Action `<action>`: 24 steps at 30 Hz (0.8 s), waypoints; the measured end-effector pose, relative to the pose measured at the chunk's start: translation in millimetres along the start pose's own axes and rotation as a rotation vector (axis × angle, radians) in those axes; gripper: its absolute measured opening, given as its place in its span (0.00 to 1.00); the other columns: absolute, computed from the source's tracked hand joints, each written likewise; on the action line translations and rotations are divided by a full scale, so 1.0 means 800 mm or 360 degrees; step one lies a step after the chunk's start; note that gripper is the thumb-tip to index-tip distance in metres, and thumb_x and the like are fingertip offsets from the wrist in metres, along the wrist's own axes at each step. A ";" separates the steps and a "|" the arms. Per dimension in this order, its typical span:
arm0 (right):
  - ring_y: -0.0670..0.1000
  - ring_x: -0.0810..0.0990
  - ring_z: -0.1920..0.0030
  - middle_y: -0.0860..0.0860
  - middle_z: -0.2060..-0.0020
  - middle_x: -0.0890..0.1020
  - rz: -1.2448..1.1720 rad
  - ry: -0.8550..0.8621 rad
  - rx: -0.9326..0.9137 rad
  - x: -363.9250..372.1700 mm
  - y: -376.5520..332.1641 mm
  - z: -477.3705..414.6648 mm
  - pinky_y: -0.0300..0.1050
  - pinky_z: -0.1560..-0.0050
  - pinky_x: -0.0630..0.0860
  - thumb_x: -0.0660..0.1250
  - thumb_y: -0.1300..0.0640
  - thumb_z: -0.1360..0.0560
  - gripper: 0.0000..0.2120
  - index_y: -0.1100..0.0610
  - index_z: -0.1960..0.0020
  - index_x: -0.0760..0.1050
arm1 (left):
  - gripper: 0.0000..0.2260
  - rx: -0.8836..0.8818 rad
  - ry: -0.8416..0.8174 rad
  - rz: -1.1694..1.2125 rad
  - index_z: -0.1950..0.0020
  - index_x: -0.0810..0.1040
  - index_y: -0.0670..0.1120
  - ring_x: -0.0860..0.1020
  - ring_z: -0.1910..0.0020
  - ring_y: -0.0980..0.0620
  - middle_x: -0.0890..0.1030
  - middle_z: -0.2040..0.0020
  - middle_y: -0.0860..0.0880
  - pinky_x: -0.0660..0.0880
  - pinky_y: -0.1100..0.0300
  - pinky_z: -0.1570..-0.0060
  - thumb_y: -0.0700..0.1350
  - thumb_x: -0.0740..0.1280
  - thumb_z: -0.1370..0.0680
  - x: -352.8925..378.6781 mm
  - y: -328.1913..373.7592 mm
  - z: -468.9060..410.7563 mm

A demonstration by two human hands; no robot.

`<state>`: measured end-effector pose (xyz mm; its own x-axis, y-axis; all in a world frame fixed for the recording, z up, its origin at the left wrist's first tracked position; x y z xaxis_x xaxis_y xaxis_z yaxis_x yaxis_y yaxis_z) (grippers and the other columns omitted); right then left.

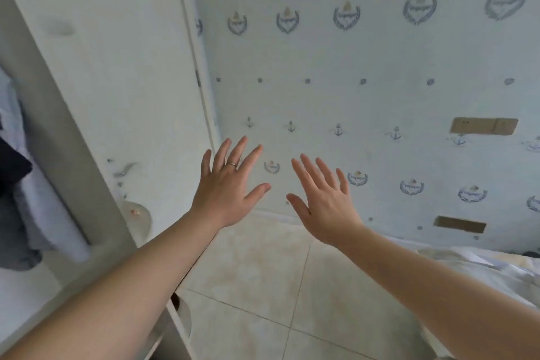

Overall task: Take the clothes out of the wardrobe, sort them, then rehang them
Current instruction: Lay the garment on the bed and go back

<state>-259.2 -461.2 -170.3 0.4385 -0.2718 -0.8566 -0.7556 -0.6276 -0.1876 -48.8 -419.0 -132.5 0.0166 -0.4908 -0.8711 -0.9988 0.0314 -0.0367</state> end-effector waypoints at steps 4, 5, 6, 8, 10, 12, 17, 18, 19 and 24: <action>0.53 0.45 0.21 0.45 0.21 0.47 0.0001 0.0252 -0.0181 -0.058 -0.083 -0.082 0.62 0.24 0.45 0.38 0.34 0.20 0.31 0.45 0.21 0.40 | 0.34 0.0005 0.0284 -0.0207 0.20 0.48 0.59 0.42 0.19 0.47 0.48 0.18 0.52 0.44 0.38 0.24 0.71 0.43 0.23 -0.108 -0.066 -0.012; 0.53 0.45 0.21 0.45 0.21 0.47 0.0000 0.0315 -0.0225 -0.074 -0.104 -0.100 0.61 0.23 0.45 0.39 0.34 0.20 0.31 0.45 0.20 0.40 | 0.34 0.0008 0.0345 -0.0256 0.20 0.48 0.59 0.42 0.20 0.47 0.49 0.18 0.52 0.44 0.38 0.24 0.72 0.42 0.23 -0.134 -0.082 -0.015; 0.53 0.46 0.21 0.45 0.20 0.47 0.0001 0.0378 -0.0272 -0.089 -0.126 -0.116 0.61 0.23 0.46 0.40 0.34 0.19 0.31 0.45 0.20 0.41 | 0.33 0.0005 0.0401 -0.0301 0.20 0.47 0.60 0.42 0.20 0.47 0.48 0.18 0.52 0.44 0.39 0.24 0.71 0.42 0.23 -0.159 -0.099 -0.016; 0.54 0.47 0.21 0.46 0.20 0.48 -0.0012 0.0492 -0.0358 -0.119 -0.171 -0.146 0.61 0.24 0.47 0.41 0.35 0.19 0.31 0.46 0.20 0.43 | 0.32 -0.0010 0.0513 -0.0383 0.20 0.48 0.60 0.41 0.20 0.47 0.48 0.17 0.52 0.43 0.39 0.24 0.71 0.44 0.22 -0.210 -0.133 -0.018; 0.53 0.47 0.21 0.45 0.20 0.48 -0.0040 0.0584 -0.0428 -0.146 -0.216 -0.172 0.60 0.23 0.47 0.41 0.35 0.19 0.31 0.46 0.20 0.42 | 0.32 0.0004 0.0616 -0.0471 0.20 0.48 0.60 0.41 0.20 0.47 0.48 0.17 0.52 0.44 0.39 0.24 0.70 0.46 0.21 -0.258 -0.165 -0.016; 0.53 0.47 0.21 0.45 0.20 0.48 -0.0069 0.0669 -0.0504 -0.171 -0.261 -0.196 0.60 0.23 0.47 0.40 0.35 0.20 0.31 0.45 0.20 0.42 | 0.31 0.0054 0.0695 -0.0562 0.20 0.50 0.59 0.42 0.19 0.46 0.49 0.17 0.52 0.44 0.39 0.24 0.68 0.48 0.20 -0.302 -0.195 -0.011; 0.52 0.45 0.21 0.43 0.21 0.46 -0.0074 0.0828 -0.0672 -0.220 -0.370 -0.250 0.58 0.23 0.47 0.41 0.36 0.19 0.30 0.44 0.20 0.40 | 0.30 0.0039 0.0829 -0.0782 0.20 0.52 0.59 0.44 0.19 0.45 0.52 0.18 0.51 0.42 0.41 0.24 0.67 0.51 0.21 -0.401 -0.275 0.005; 0.51 0.46 0.21 0.42 0.21 0.47 -0.0094 0.0854 -0.0715 -0.229 -0.393 -0.259 0.58 0.23 0.47 0.41 0.36 0.20 0.30 0.44 0.20 0.41 | 0.30 0.0014 0.0852 -0.0810 0.20 0.53 0.59 0.45 0.19 0.45 0.52 0.18 0.51 0.43 0.40 0.23 0.67 0.51 0.21 -0.418 -0.292 0.009; 0.51 0.47 0.21 0.42 0.21 0.48 -0.0112 0.0881 -0.0760 -0.237 -0.416 -0.267 0.57 0.24 0.47 0.41 0.36 0.20 0.31 0.44 0.20 0.43 | 0.30 -0.0019 0.0881 -0.0831 0.20 0.54 0.59 0.46 0.19 0.45 0.52 0.18 0.51 0.44 0.40 0.23 0.67 0.52 0.21 -0.433 -0.309 0.014; 0.49 0.53 0.23 0.43 0.22 0.56 -0.0143 0.1006 -0.0993 -0.276 -0.527 -0.308 0.54 0.25 0.53 0.48 0.38 0.20 0.30 0.46 0.20 0.48 | 0.31 -0.0225 0.1019 -0.0879 0.20 0.55 0.57 0.47 0.19 0.46 0.53 0.18 0.52 0.48 0.41 0.23 0.65 0.53 0.21 -0.489 -0.401 0.038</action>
<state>82.4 -316.0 216.1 0.8091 -0.4381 -0.3918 -0.3838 -0.8987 0.2123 266.3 -210.8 205.4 0.5160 -0.8022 -0.3004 -0.8521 -0.4447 -0.2761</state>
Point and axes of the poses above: each hand's wrist, its own z-axis away from the middle knuckle, its own x-axis out of the palm, y = z × x, the point moved 2 cm from there along -z, towards the middle knuckle
